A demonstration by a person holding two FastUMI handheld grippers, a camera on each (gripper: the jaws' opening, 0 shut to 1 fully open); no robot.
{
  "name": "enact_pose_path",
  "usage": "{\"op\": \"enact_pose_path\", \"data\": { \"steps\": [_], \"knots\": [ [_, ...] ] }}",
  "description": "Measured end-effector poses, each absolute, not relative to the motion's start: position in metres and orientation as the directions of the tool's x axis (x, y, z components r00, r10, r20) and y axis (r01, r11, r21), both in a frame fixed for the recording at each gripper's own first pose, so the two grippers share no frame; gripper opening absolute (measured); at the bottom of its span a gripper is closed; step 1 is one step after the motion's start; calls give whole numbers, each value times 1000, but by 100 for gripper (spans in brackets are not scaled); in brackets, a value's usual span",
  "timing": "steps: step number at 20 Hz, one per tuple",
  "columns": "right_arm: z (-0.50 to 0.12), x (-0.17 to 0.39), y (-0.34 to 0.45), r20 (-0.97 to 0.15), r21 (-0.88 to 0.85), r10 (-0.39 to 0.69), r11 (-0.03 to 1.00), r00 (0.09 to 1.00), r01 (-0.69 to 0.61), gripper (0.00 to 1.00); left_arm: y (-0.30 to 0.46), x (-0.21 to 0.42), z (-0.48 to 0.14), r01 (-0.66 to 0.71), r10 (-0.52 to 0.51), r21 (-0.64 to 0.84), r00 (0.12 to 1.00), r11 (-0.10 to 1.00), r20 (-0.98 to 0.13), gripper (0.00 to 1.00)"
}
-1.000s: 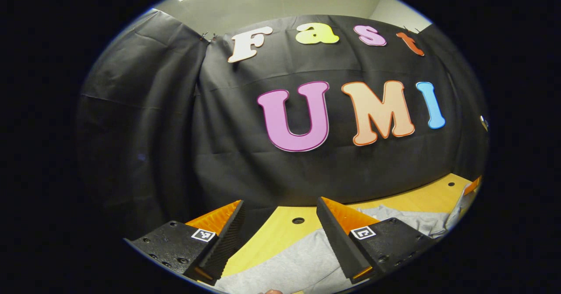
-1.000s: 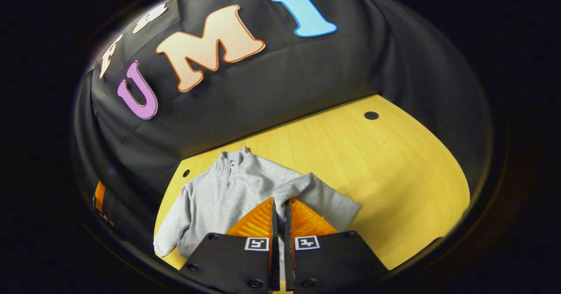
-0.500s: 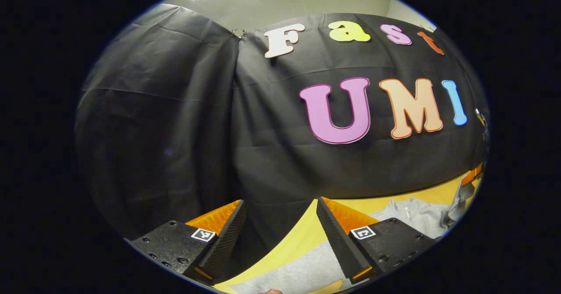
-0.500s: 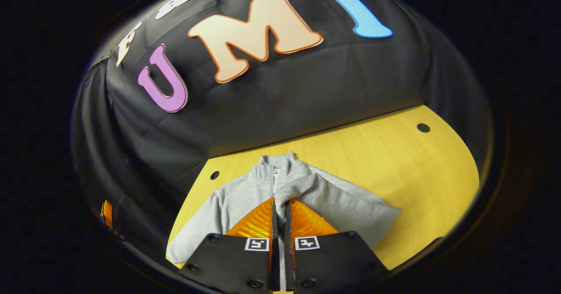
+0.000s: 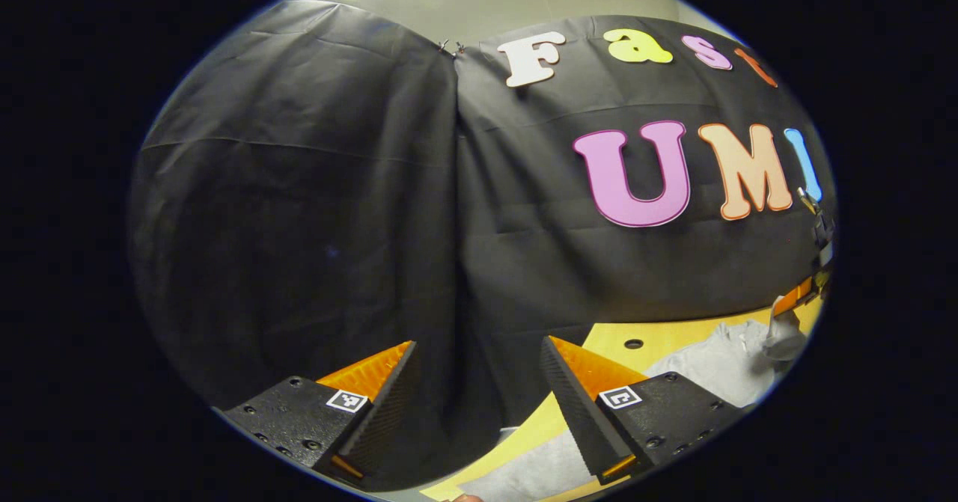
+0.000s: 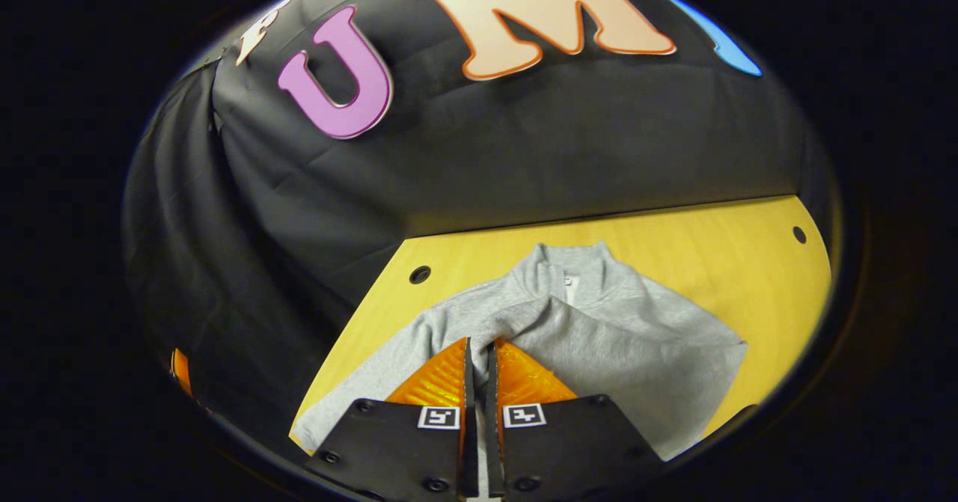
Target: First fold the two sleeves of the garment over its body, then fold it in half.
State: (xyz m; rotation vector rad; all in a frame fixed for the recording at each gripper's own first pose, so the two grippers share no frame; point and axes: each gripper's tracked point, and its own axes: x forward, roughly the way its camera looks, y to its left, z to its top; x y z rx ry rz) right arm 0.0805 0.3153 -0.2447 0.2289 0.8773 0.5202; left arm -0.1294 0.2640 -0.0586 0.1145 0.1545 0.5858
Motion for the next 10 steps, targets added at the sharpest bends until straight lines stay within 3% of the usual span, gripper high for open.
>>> {"op": "enact_pose_path", "data": {
  "steps": [3, 4, 6, 7, 9, 10],
  "knots": [
    [-276, 69, 353, -710, 386, 530, 844, 464, -374, 7, 279, -146, -65, -562, 582, 163, 802, 811, -131, 96],
    [-287, 65, 363, -724, 378, 527, 843, 445, -384, 7, 283, -151, -70, -568, 590, 168, 795, 806, -141, 100],
    [-305, 55, 385, -743, 380, 530, 837, 409, -394, 7, 289, -161, -78, -576, 600, 174, 783, 799, -163, 96],
    [-311, 49, 393, -750, 386, 533, 834, 391, -395, 7, 292, -165, -82, -578, 603, 176, 779, 797, -174, 100],
    [-321, 40, 413, -761, 414, 543, 828, 354, -379, 7, 296, -172, -92, -579, 605, 176, 772, 796, -196, 96],
    [-323, 37, 420, -757, 439, 556, 822, 343, -362, 12, 298, -173, -96, -578, 604, 176, 769, 797, -207, 96]
  ]
}}
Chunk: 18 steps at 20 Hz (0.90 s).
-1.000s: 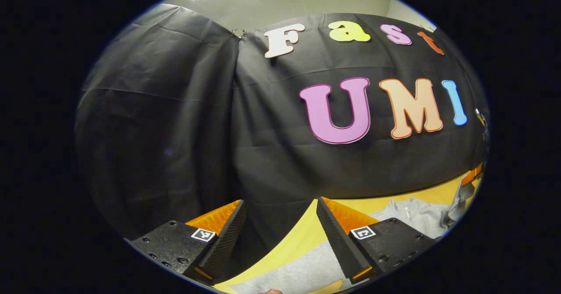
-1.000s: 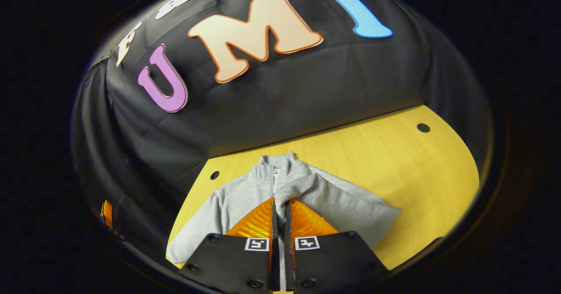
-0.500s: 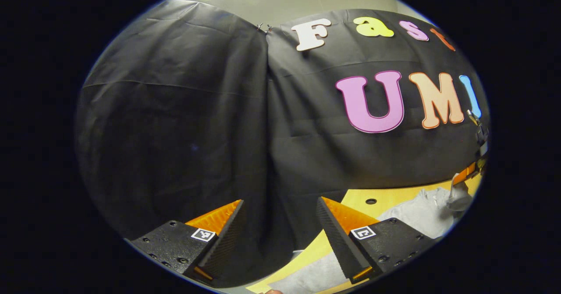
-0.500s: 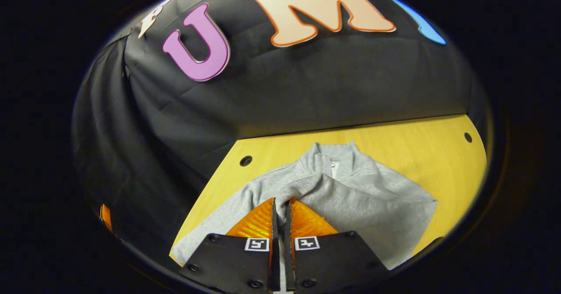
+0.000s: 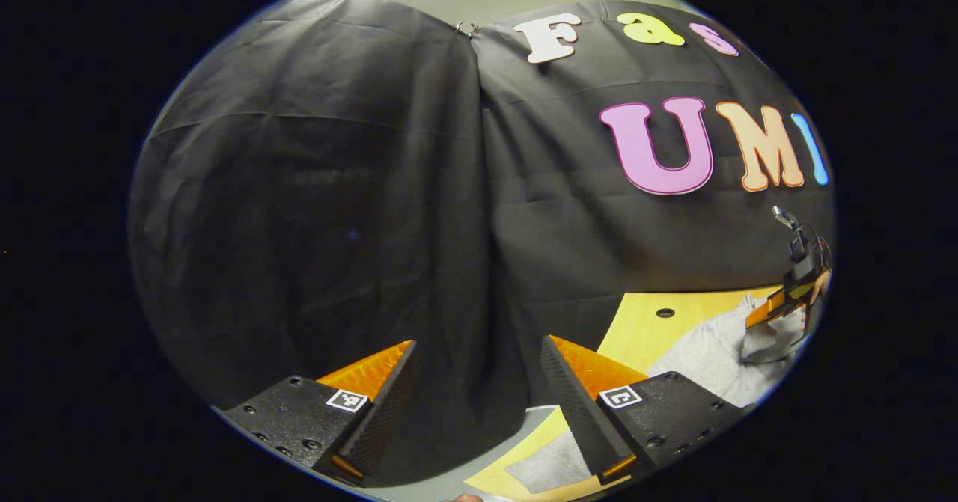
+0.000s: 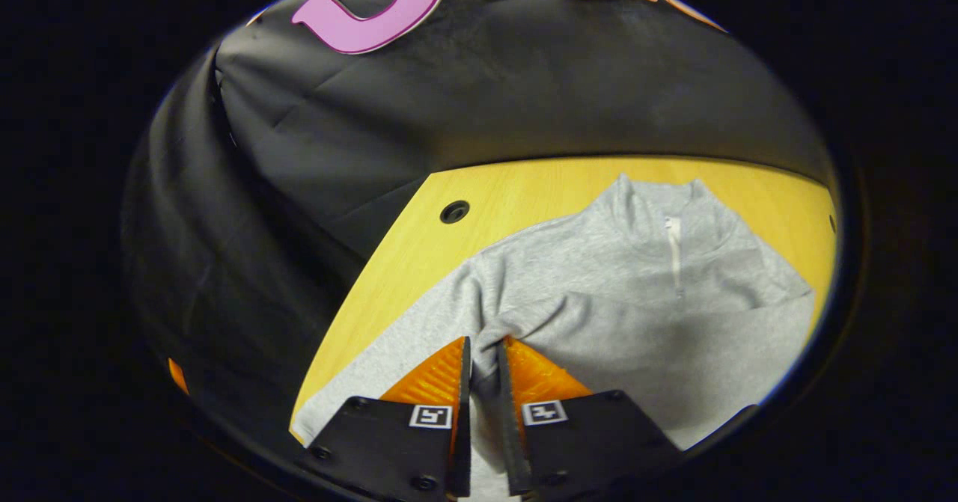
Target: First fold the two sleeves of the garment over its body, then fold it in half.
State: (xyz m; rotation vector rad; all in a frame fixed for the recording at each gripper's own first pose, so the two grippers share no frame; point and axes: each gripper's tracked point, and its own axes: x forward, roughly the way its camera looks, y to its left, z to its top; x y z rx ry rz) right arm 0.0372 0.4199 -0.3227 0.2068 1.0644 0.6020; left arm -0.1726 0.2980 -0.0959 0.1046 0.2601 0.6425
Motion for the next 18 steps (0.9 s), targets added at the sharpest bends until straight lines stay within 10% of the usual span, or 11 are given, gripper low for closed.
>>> {"op": "enact_pose_path", "data": {
  "steps": [2, 5, 18],
  "knots": [
    [-306, 33, 443, -699, 539, 633, 772, 331, -338, 31, 301, -171, -109, -572, 600, 179, 764, 800, -239, 100],
    [-279, 48, 452, -608, 570, 675, 737, 417, -362, 100, 301, -171, -140, -547, 570, 165, 766, 821, -296, 100],
    [-253, 61, 343, -625, 459, 543, 837, 561, -299, 94, 235, -168, -310, -320, 217, -19, 683, 947, -698, 96]
  ]
}}
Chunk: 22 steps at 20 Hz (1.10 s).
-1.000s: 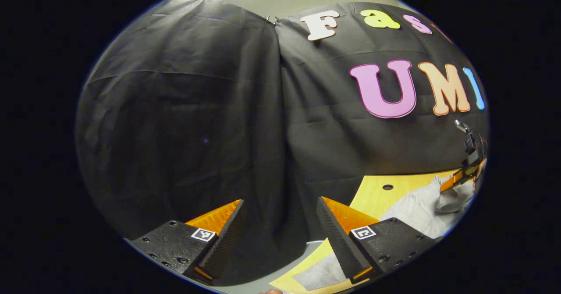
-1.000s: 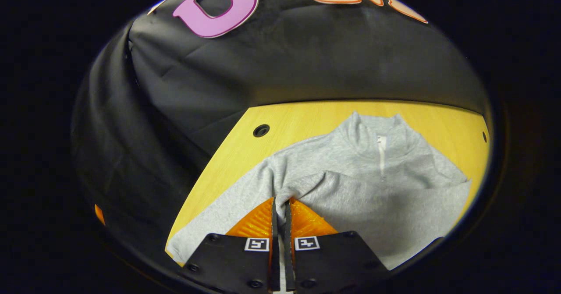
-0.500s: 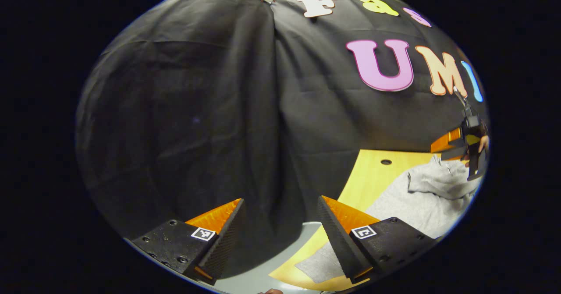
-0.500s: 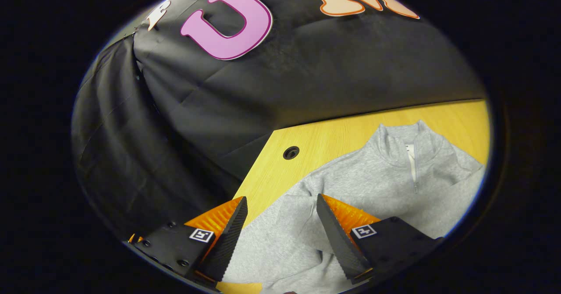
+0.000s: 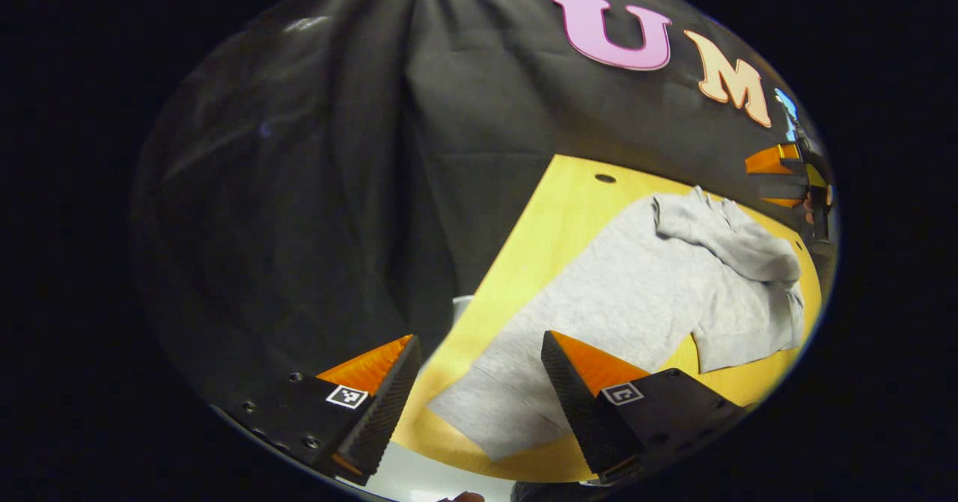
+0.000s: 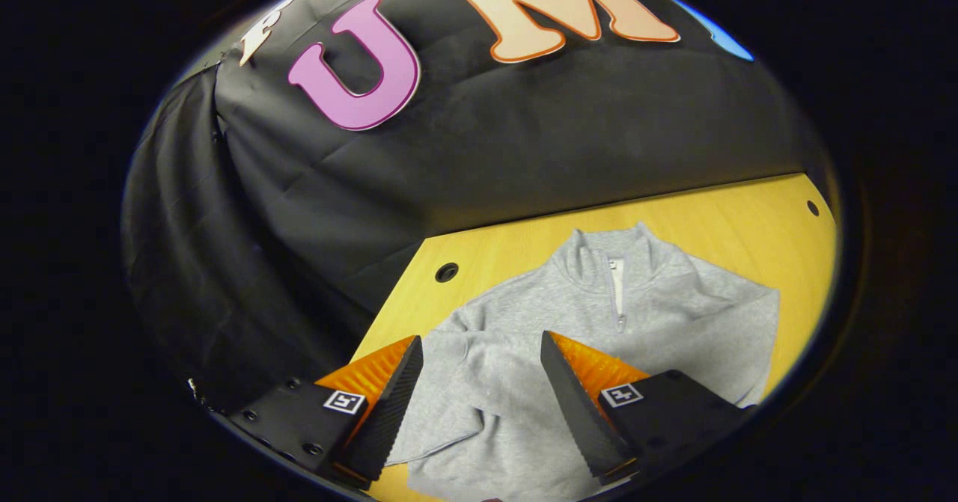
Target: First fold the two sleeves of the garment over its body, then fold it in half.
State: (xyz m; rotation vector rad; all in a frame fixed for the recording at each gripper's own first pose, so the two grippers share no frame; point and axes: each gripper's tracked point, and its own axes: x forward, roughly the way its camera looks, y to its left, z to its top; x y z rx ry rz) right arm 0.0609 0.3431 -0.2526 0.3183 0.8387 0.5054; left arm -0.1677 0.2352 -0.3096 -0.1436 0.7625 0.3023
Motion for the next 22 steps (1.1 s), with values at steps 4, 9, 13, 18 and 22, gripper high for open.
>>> {"op": "enact_pose_path", "data": {
  "steps": [4, 9, 13, 18, 22],
  "knots": [
    [-252, 62, 316, -624, 442, 513, 854, 589, -276, 98, 229, -173, -342, -349, 178, -53, 597, 936, -782, 97],
    [-248, 60, 294, -629, 418, 494, 866, 601, -274, 98, 226, -173, -348, -350, 178, -48, 585, 936, -791, 97],
    [-242, 54, 283, -624, 398, 495, 867, 605, -299, 94, 209, -164, -354, -359, 175, -63, 591, 931, -788, 76],
    [-232, 46, 264, -607, 363, 494, 869, 623, -336, 94, 200, -156, -348, -389, 169, -107, 612, 915, -773, 1],
    [-228, 39, 239, -602, 336, 483, 876, 636, -347, 94, 197, -138, -325, -429, 161, -181, 646, 885, -746, 0]
  ]
}}
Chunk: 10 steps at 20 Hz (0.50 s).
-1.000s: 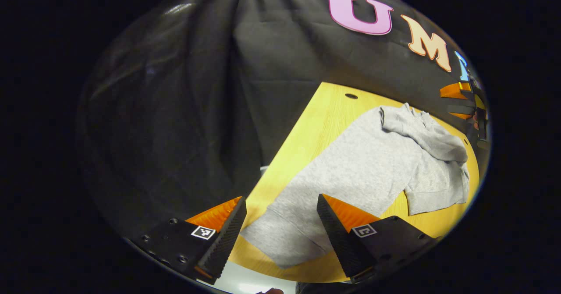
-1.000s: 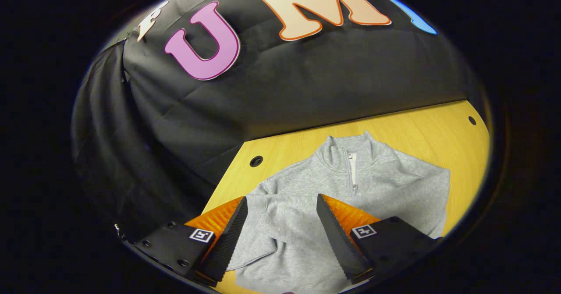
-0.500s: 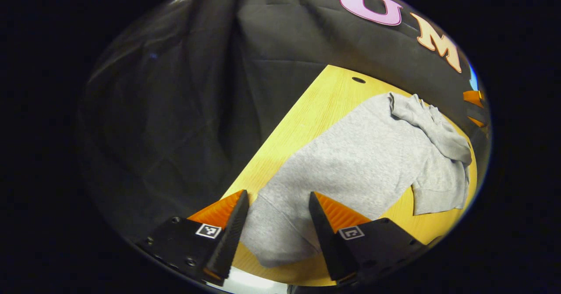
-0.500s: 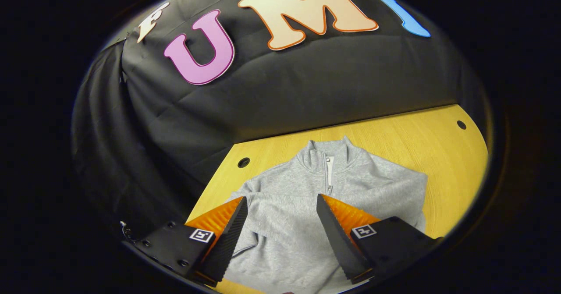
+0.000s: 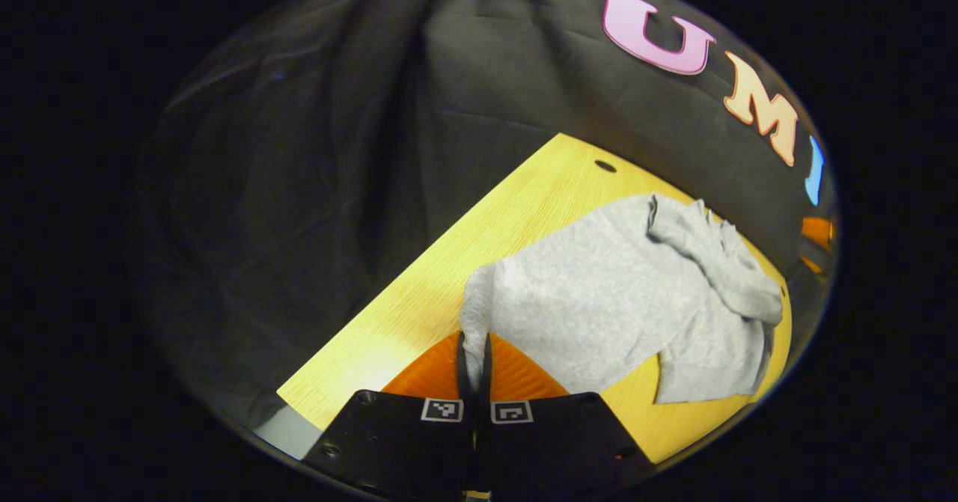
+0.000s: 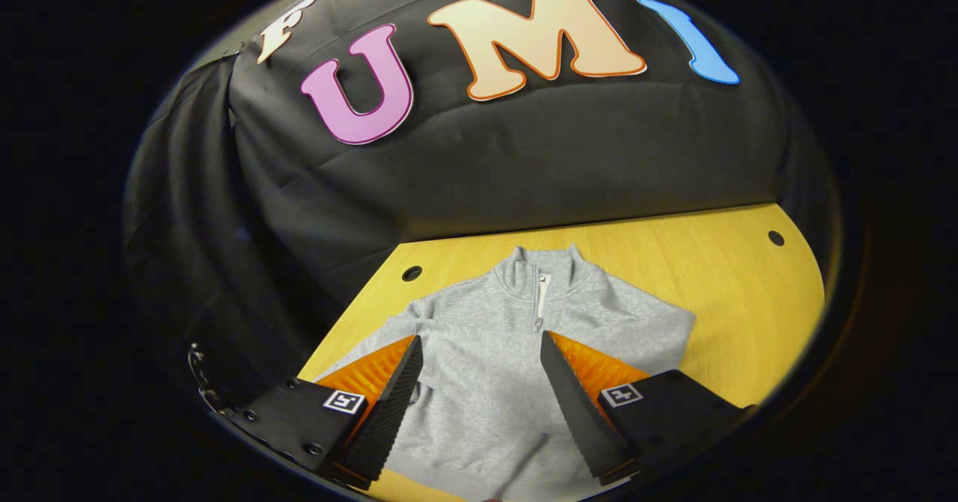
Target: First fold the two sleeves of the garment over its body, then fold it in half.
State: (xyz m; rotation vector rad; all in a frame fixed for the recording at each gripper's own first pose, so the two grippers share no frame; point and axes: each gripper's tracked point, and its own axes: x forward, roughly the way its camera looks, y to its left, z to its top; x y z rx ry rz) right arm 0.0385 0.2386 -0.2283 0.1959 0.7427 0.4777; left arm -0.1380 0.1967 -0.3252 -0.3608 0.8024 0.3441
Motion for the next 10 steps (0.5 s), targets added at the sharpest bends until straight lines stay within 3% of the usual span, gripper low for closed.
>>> {"op": "enact_pose_path", "data": {
  "steps": [2, 8, 9, 10],
  "knots": [
    [-230, 33, 228, -608, 342, 480, 877, 632, -337, 98, 195, -123, -307, -422, 150, -203, 665, 884, -732, 0],
    [-227, 25, 187, -605, 357, 465, 884, 647, -302, 94, 186, -59, -251, -361, 133, -215, 733, 908, -667, 0],
    [-226, 26, 179, -601, 356, 458, 887, 655, -293, 98, 183, -47, -241, -345, 130, -214, 747, 914, -652, 0],
    [-222, 25, 169, -598, 356, 450, 891, 664, -283, 94, 181, -37, -232, -328, 123, -211, 759, 921, -640, 0]
  ]
}}
